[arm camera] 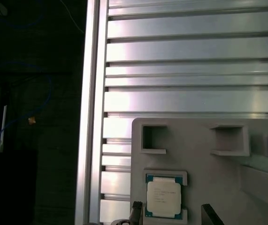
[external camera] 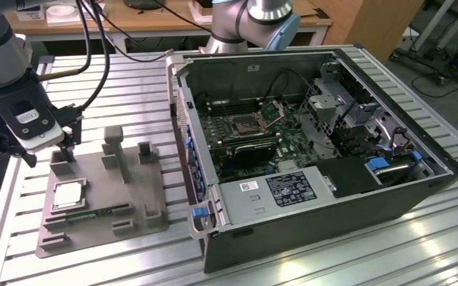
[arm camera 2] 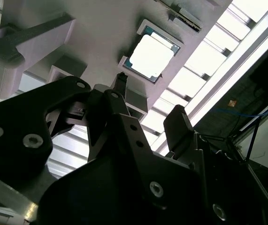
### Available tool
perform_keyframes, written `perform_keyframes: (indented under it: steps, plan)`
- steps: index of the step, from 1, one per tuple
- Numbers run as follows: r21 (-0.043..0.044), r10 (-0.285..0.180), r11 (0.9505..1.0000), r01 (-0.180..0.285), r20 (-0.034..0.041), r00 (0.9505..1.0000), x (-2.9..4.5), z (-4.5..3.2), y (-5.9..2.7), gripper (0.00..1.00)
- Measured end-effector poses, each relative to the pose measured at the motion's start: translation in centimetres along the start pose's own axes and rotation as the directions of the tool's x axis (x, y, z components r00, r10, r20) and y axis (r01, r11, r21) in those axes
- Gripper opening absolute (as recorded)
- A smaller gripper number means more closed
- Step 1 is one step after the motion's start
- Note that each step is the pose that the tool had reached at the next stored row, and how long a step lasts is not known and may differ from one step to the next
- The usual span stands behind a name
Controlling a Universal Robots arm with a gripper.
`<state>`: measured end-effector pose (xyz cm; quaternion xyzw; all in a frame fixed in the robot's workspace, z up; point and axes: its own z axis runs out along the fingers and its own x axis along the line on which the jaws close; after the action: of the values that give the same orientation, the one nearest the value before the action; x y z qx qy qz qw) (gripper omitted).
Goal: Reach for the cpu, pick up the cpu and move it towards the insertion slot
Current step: 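Reach for the cpu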
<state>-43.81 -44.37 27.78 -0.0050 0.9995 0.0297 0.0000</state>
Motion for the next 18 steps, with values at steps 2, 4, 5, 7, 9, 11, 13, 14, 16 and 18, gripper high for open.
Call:
perform_keyframes:
  steps: [2, 4, 5, 7, 9, 11, 13, 14, 16, 18]
  plan:
    - [0.0001, 0.000, 1.0000, 0.000, -0.0001, 1.0000, 0.01, 0.09, -0.01, 0.59]
    - [0.0000, 0.000, 1.0000, 0.000, -0.0001, 1.0000, 0.01, 0.15, -0.01, 0.59]
    - [0.0000, 0.000, 1.0000, 0.000, 0.0000, 1.0000, 0.01, 0.19, -0.01, 0.59]
    - [0.0000, 0.000, 1.0000, 0.000, 0.0000, 1.0000, 0.01, 0.27, -0.02, 0.59]
    - [0.0000, 0.000, 1.0000, 0.000, -0.0001, 1.0000, 0.01, 0.33, -0.02, 0.59]
    - [0.0000, 0.000, 1.0000, 0.000, 0.0000, 1.0000, 0.01, 0.40, -0.03, 0.59]
    - [-0.0001, 0.000, 1.0000, 0.000, 0.0001, 1.0000, 0.01, 0.47, -0.03, 0.59]
    - [-0.0001, 0.000, 1.0000, 0.000, 0.0002, 1.0000, 0.01, 0.52, -0.03, 0.59]
    - [-0.0001, 0.000, 1.0000, 0.000, 0.0001, 1.0000, 0.01, 0.68, -0.04, 0.59]
    - [0.0000, 0.000, 1.0000, 0.000, 0.0000, 1.0000, 0.02, 0.98, -0.06, 0.59]
